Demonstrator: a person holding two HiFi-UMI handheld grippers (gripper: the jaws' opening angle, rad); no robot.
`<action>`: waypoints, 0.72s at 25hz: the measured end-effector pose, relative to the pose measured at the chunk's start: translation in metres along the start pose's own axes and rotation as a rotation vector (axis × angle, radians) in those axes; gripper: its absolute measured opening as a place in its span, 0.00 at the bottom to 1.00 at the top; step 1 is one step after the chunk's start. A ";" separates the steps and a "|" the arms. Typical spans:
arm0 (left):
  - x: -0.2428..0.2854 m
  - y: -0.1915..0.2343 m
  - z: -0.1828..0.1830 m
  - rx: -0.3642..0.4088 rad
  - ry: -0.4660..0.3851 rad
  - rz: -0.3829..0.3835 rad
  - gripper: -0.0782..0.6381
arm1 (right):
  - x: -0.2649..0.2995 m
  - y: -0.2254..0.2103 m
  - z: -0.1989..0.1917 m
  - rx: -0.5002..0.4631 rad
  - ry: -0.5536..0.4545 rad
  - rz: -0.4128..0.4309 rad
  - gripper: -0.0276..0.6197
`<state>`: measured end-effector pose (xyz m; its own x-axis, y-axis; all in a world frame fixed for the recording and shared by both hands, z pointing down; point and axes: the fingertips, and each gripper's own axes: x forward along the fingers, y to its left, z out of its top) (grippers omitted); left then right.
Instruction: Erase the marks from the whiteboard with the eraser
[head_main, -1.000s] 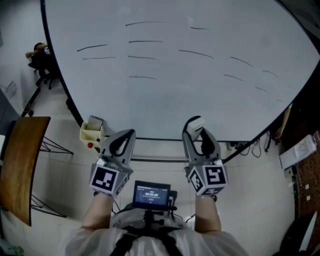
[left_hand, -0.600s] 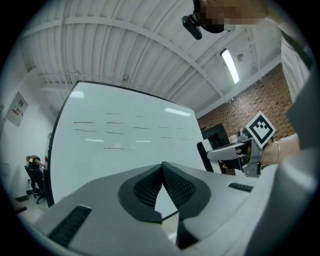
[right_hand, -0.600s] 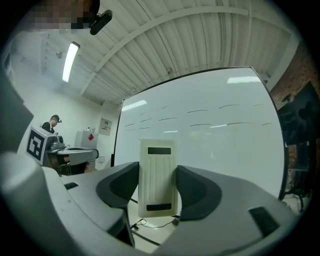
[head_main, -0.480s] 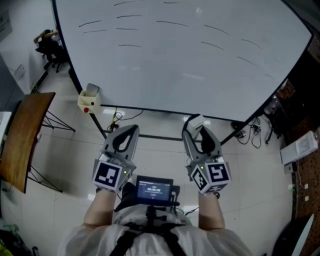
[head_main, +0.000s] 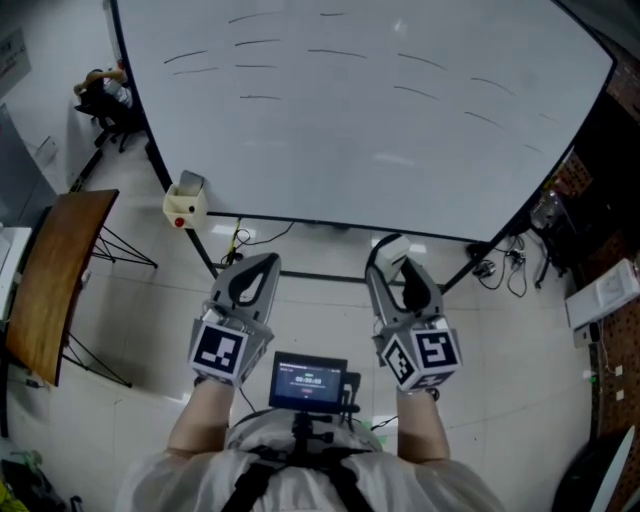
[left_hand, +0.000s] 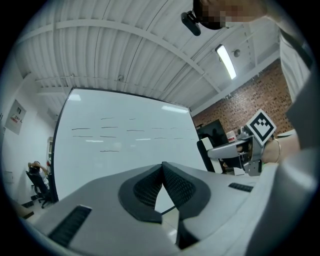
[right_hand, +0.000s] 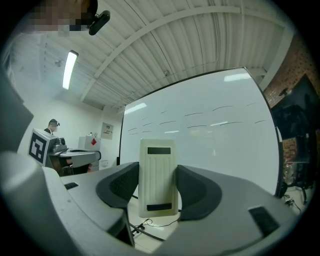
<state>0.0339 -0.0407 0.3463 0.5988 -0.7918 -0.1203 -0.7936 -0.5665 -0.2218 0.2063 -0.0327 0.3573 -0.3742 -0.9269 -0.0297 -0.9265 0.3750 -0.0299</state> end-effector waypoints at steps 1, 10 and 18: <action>0.000 0.004 0.001 0.006 0.001 0.001 0.12 | 0.002 0.001 0.002 0.008 -0.002 -0.005 0.41; -0.003 0.044 -0.003 -0.011 -0.027 0.005 0.12 | 0.019 0.025 -0.003 0.005 0.002 -0.003 0.41; 0.005 0.056 -0.010 -0.053 -0.044 -0.021 0.12 | 0.031 0.027 -0.005 0.009 0.006 -0.021 0.41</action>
<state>-0.0088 -0.0786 0.3424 0.6187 -0.7694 -0.1590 -0.7847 -0.5951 -0.1737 0.1693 -0.0517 0.3607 -0.3546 -0.9347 -0.0229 -0.9339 0.3553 -0.0393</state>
